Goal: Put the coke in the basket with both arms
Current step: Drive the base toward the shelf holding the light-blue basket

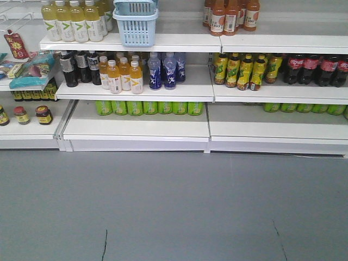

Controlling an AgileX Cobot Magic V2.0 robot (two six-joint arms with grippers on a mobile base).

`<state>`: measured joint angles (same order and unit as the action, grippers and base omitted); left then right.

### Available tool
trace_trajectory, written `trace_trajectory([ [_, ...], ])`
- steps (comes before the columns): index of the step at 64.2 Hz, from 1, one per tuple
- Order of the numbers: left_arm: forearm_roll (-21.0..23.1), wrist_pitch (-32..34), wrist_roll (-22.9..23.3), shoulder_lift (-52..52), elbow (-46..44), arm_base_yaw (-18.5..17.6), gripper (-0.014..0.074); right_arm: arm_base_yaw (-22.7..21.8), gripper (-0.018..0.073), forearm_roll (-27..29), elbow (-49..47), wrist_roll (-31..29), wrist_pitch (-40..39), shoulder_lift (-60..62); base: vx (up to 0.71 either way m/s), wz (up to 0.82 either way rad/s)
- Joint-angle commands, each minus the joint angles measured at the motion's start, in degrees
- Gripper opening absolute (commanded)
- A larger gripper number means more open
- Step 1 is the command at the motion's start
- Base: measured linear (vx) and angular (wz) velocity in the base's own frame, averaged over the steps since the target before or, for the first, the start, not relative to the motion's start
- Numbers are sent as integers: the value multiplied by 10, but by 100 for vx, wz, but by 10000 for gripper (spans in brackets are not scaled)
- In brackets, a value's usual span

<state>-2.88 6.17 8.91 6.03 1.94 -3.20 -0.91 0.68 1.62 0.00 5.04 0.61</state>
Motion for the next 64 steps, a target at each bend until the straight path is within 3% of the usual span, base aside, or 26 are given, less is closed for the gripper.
trace_trajectory([
  [1,6,44,1,10,-18,-1,-6,-2,-5,-2,4,0,-40,7,2,7],
  [64,6,44,1,10,-18,-1,-6,-2,-5,-2,4,0,-40,7,11,9],
])
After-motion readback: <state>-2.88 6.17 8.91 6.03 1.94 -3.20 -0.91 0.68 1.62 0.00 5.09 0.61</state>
